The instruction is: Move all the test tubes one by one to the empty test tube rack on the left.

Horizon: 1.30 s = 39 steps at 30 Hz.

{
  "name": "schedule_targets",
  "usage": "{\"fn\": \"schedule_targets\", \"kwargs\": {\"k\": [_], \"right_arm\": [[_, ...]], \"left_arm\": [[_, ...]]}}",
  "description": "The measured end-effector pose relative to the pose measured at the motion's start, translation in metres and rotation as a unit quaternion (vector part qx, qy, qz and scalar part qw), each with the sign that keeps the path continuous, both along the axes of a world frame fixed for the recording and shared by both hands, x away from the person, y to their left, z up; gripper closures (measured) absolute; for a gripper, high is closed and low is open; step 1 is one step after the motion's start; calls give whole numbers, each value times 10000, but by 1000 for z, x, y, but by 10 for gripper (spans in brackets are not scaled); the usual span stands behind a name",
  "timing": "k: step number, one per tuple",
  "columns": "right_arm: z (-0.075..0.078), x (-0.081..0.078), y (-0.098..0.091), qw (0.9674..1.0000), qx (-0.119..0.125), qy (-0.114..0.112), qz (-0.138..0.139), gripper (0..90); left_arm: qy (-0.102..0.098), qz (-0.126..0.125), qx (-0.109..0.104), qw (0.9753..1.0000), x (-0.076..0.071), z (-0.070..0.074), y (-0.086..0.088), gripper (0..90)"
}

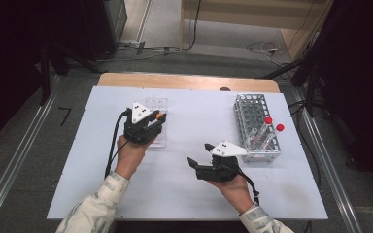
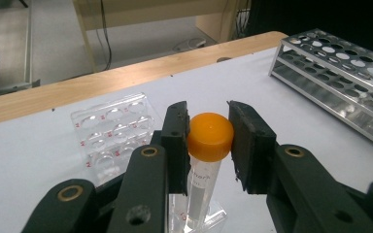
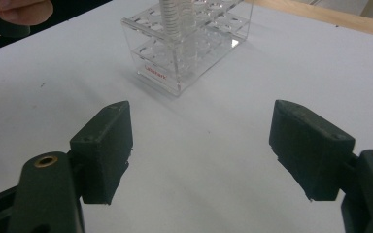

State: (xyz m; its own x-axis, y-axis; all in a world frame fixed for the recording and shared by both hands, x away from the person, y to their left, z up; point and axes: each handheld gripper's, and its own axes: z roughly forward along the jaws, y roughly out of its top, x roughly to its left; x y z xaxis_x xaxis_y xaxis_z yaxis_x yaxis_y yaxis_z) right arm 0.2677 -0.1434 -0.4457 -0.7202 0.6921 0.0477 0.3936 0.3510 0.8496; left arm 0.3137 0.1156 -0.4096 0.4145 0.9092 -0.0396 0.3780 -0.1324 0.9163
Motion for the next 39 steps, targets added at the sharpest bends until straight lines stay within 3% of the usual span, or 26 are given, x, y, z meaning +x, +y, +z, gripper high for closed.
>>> {"fn": "schedule_targets", "kwargs": {"k": [10, 18, 23, 29, 39], "right_arm": [[0, 0, -1, 10000, -15, -15, 4, 224], [-1, 0, -2, 10000, -32, -29, -23, 225], [-1, -1, -8, 9999, -97, -75, -94, 225], [2, 1, -26, 9994, -61, -109, -314, 230], [10, 0, -78, 9952, 16, -233, -950, 231]], "left_arm": [[19, 5, 10, 10000, -2, -2, 1, 629], [21, -69, -219, 9997, -9, 4, 2, 544], [66, -88, -296, 9995, -13, 6, 4, 389], [145, 3, -402, 9991, -17, 7, 8, 245], [123, 38, -460, 9989, -23, 9, 16, 242]]}}
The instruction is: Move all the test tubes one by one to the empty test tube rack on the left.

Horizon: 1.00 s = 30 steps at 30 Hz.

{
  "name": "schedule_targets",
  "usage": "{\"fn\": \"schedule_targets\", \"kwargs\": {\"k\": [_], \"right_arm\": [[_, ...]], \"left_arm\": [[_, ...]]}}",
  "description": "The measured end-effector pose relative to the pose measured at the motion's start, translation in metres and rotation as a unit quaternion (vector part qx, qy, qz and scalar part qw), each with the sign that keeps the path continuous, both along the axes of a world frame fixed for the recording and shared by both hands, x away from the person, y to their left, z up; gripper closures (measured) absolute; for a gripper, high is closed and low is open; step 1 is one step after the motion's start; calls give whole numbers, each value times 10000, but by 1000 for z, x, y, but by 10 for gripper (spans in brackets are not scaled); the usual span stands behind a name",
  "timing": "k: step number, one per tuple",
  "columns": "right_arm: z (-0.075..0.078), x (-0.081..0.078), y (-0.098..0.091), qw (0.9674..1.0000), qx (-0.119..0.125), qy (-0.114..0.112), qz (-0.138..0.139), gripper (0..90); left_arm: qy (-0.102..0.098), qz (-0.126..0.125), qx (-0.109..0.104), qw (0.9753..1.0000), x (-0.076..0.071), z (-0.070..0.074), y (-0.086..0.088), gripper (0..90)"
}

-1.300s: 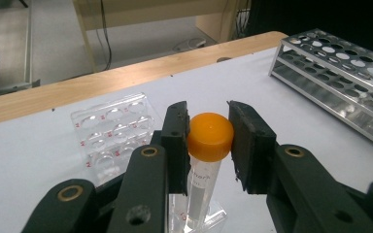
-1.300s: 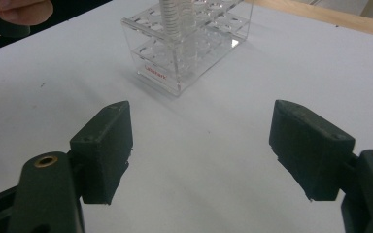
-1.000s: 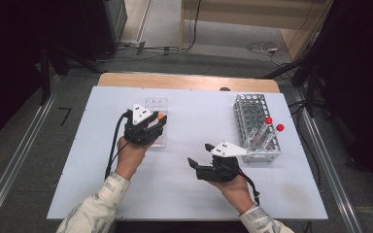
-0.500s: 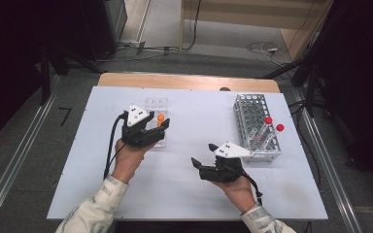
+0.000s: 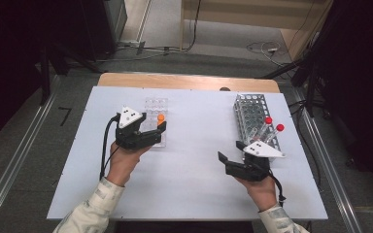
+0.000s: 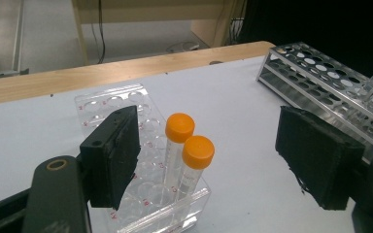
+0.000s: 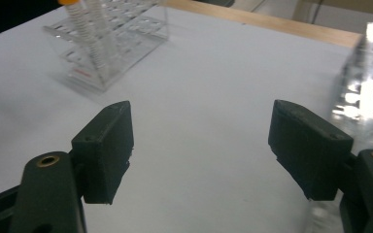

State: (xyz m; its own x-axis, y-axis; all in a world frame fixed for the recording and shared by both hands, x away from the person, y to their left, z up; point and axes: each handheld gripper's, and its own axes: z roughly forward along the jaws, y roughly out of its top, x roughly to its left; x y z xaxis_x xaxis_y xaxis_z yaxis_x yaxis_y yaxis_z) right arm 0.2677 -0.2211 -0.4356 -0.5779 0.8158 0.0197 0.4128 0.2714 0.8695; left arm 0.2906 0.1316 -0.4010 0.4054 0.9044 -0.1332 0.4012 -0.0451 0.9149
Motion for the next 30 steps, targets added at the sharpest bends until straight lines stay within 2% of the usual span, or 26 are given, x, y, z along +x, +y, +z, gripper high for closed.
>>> {"fn": "schedule_targets", "kwargs": {"k": [5, 10, 15, 19, 22, 30], "right_arm": [[1, -2, -32, 9990, 27, -32, -436, 238], [-1, 0, -53, 9972, 62, -8, -739, 240], [-2, 1, -65, 9957, 2, -25, -927, 239], [-3, 3, -75, 9941, -3, -38, -1088, 245], [-5, 6, -81, 9923, 2, -83, -1238, 279], [-15, 17, -90, 9889, -46, -131, -1481, 409]], "left_arm": [[22, 26, -29, 10000, 0, -1, 2, 242], [33, 19, -29, 10000, 1, -1, 2, 242], [66, 19, 17, 10000, 2, -2, 2, 222], [86, 91, -57, 9999, 2, -2, 3, 174], [77, 130, -95, 9998, 2, -1, 4, 153], [102, 96, -21, 9999, 3, -3, 1, 154]]}}
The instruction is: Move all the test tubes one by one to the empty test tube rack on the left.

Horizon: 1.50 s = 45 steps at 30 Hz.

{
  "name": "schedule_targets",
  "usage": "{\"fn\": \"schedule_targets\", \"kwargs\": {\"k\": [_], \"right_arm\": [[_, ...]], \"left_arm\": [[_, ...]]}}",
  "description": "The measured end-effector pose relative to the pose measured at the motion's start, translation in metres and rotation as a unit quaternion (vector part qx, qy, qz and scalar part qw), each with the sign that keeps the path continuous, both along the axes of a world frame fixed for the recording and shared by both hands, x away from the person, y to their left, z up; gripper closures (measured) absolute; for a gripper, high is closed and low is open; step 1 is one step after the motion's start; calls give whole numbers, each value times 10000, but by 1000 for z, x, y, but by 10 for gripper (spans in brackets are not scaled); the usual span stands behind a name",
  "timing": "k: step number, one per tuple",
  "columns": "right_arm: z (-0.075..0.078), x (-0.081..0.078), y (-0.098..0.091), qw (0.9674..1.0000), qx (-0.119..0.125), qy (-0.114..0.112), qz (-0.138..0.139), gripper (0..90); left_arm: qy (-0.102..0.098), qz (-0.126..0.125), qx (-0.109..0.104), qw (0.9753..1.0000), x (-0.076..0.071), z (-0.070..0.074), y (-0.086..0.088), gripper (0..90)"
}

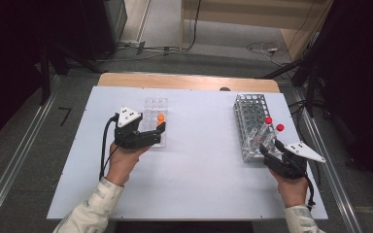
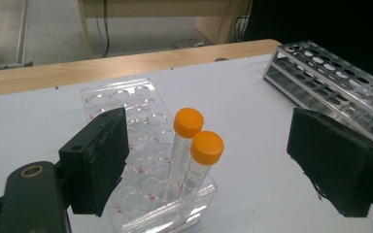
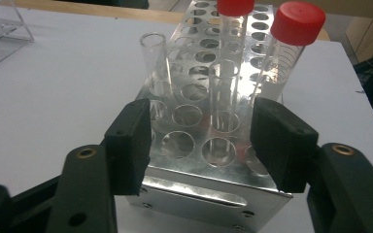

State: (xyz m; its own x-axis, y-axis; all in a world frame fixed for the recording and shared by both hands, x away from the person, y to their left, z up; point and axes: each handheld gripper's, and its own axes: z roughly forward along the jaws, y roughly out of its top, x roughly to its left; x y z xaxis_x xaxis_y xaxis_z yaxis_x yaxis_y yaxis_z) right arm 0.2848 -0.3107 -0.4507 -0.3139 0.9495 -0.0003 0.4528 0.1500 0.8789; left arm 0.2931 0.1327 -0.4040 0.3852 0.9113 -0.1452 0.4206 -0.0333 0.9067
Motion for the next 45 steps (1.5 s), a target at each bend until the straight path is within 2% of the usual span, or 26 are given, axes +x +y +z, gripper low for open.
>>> {"fn": "schedule_targets", "kwargs": {"k": [11, 24, 35, 45], "right_arm": [[-6, 11, 1, 9999, -50, -102, -87, 571], [-11, 18, 0, 9997, -77, -107, -181, 664], [-12, 19, 1, 9996, -111, -161, -195, 721], [-9, 17, 0, 9995, -85, -214, -218, 726]], "left_arm": [[14, -18, -1, 10000, 0, -1, 0, 154], [19, -42, 5, 10000, 0, -1, -2, 155], [32, -60, 9, 10000, 0, -1, -3, 156], [29, -65, -5, 10000, -1, -1, -4, 156]]}}
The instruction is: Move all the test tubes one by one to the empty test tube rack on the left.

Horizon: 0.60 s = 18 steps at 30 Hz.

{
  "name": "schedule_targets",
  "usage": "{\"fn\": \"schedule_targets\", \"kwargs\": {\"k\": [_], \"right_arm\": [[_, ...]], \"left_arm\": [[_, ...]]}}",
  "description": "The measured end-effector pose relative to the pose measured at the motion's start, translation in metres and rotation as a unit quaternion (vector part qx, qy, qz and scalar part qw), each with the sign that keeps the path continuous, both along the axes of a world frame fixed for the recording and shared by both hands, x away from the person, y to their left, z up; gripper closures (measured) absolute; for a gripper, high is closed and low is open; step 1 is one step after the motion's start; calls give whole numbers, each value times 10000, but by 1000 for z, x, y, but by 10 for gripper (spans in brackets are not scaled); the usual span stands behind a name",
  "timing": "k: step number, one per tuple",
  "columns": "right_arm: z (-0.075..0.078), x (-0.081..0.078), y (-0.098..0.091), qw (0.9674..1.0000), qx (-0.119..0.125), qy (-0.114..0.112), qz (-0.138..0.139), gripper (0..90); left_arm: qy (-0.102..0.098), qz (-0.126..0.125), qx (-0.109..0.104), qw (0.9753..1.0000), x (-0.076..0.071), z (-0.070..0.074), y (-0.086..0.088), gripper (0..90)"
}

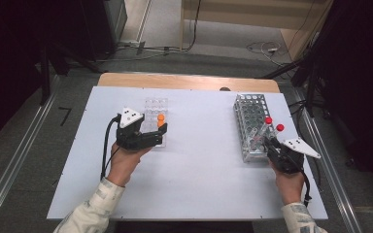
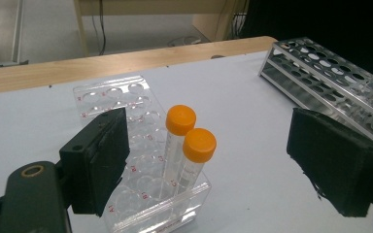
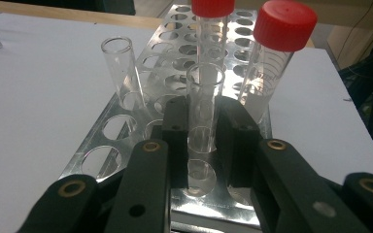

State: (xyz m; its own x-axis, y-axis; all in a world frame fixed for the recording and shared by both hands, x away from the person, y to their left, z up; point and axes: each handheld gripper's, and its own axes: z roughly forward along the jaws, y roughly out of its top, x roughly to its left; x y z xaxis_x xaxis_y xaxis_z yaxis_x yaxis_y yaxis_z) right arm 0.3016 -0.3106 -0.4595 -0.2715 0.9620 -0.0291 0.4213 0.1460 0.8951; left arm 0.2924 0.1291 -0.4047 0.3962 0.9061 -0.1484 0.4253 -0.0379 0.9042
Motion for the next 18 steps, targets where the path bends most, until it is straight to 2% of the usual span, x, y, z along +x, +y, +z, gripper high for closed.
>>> {"fn": "schedule_targets", "kwargs": {"k": [9, 18], "right_arm": [[11, -4, 0, 9999, 27, -162, -18, 728], [30, -14, 1, 9989, 61, -467, -65, 734]], "left_arm": [[-6, -9, -2, 10000, 0, 0, 0, 156], [-16, -14, -1, 10000, -1, 1, 0, 157]]}}
